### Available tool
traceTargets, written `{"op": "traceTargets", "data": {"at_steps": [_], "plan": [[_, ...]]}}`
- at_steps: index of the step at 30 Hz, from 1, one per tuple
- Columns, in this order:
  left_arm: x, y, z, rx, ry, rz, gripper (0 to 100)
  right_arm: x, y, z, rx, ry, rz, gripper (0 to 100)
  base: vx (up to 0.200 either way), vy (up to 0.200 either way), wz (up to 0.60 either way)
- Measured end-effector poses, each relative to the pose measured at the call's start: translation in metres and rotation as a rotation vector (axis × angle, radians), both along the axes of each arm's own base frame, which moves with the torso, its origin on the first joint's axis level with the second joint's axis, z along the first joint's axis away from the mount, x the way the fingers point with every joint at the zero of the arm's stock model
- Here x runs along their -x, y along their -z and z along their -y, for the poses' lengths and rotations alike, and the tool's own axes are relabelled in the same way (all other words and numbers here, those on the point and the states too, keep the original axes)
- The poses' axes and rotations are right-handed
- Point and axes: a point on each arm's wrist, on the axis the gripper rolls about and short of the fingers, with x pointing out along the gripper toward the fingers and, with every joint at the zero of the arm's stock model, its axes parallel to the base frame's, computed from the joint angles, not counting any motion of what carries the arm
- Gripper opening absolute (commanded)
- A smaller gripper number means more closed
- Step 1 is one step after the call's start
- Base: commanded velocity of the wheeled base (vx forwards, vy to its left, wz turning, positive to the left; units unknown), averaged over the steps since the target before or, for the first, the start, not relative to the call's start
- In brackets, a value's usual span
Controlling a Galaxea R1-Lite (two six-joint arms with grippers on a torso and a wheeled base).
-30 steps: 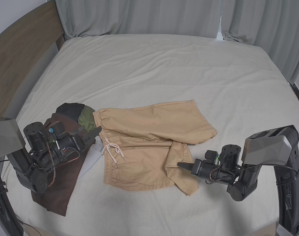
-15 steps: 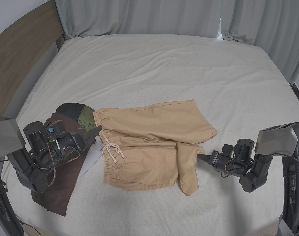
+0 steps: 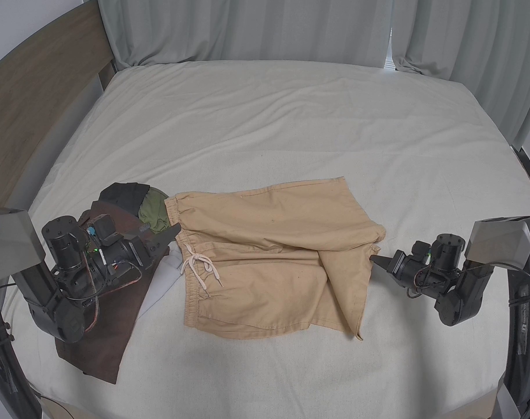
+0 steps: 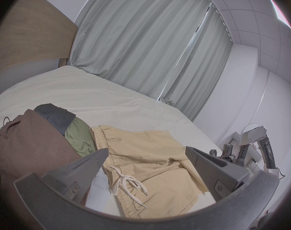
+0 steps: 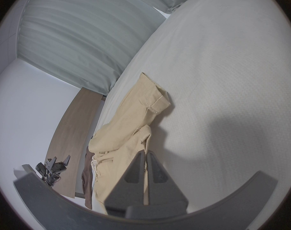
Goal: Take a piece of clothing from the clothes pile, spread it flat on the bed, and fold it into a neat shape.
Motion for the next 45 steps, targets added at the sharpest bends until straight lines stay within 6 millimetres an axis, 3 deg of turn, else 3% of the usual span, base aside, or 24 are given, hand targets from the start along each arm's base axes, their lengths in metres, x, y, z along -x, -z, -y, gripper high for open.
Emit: {"op": "traceTargets", "data": {"at_steps": [13,21,22,31,37,45], "plan": [[0.000,0.002,0.001,-0.001,0.005,-0.005,100,-0.021,0.002,0.022,0.026,0.052,0.046,0,0.000,0.000,0.00],[0.000,0.003,0.002,-0.002,0.006,-0.012,100,-0.024,0.000,0.024,0.026,0.057,0.068,0,0.000,0.000,0.00],[0.000,0.003,0.002,-0.001,0.007,-0.012,100,-0.024,0.000,0.023,0.027,0.055,0.067,100,0.000,0.000,0.00],[0.001,0.005,0.001,-0.001,0.020,-0.019,100,-0.022,-0.001,0.024,0.112,0.033,0.123,100,0.000,0.000,0.00],[0.003,0.009,0.001,-0.003,0.029,-0.036,100,-0.008,-0.020,0.022,0.141,0.020,0.156,100,0.000,0.000,0.00],[0.012,0.019,0.001,-0.003,0.078,-0.093,100,0.030,-0.059,-0.016,0.136,-0.098,0.196,100,0.000,0.000,0.00]]}}
